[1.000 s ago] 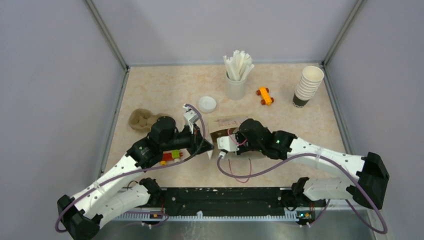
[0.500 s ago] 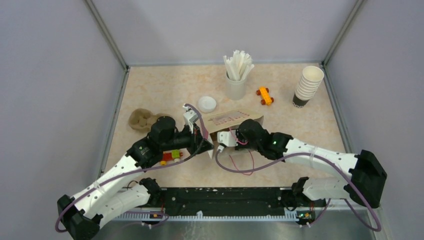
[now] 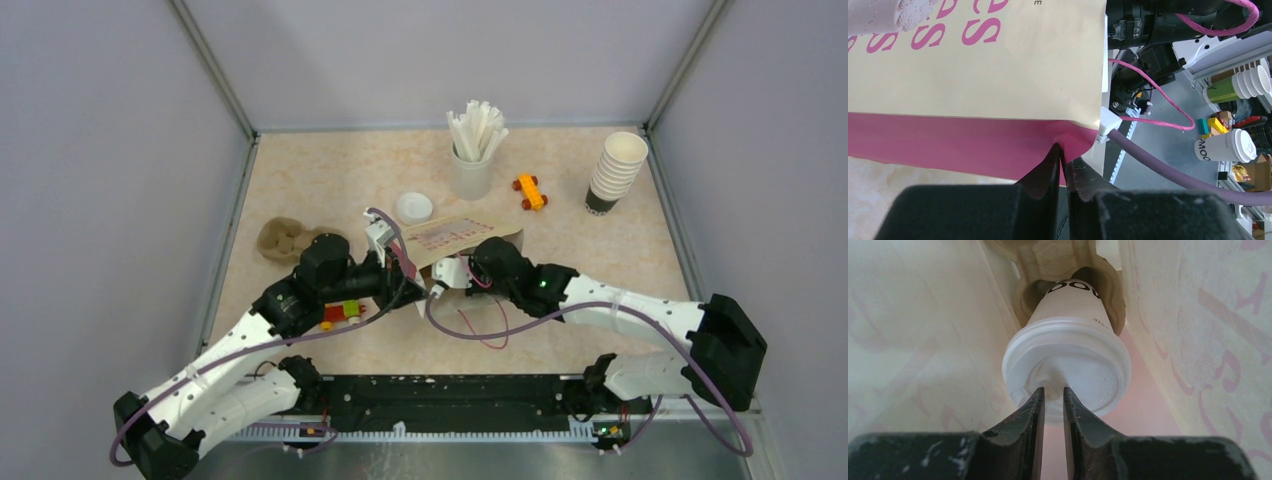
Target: Pack the takeout coffee
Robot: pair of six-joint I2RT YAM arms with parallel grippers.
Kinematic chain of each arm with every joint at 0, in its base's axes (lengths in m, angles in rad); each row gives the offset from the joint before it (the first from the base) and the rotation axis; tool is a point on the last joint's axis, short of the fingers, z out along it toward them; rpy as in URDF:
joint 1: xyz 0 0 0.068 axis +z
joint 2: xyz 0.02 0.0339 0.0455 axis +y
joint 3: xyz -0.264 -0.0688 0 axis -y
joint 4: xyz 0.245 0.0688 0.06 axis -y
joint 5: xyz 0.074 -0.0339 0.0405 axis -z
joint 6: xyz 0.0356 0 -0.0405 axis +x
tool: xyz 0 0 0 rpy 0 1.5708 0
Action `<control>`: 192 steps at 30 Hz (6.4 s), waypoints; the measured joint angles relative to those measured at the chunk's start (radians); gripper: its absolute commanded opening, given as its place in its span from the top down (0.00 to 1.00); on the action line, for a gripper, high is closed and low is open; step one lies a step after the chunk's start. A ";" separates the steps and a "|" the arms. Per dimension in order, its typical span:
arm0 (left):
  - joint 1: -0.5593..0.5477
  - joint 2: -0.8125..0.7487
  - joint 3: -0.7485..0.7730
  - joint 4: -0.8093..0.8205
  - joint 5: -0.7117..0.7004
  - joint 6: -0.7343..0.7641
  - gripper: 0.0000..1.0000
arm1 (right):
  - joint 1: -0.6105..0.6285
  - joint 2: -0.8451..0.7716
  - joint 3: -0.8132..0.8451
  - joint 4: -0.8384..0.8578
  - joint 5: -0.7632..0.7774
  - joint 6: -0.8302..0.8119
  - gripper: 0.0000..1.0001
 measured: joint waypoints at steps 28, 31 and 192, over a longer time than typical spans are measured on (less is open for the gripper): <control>0.000 -0.010 0.002 -0.004 -0.026 -0.005 0.88 | -0.006 -0.125 0.061 -0.186 -0.110 0.046 0.79; 0.000 -0.008 0.005 -0.005 -0.026 -0.005 0.88 | -0.006 -0.130 0.081 -0.199 -0.120 0.046 0.79; 0.000 -0.110 0.554 -0.626 -0.494 -0.422 0.01 | -0.787 0.619 0.925 -0.035 -0.727 0.715 1.00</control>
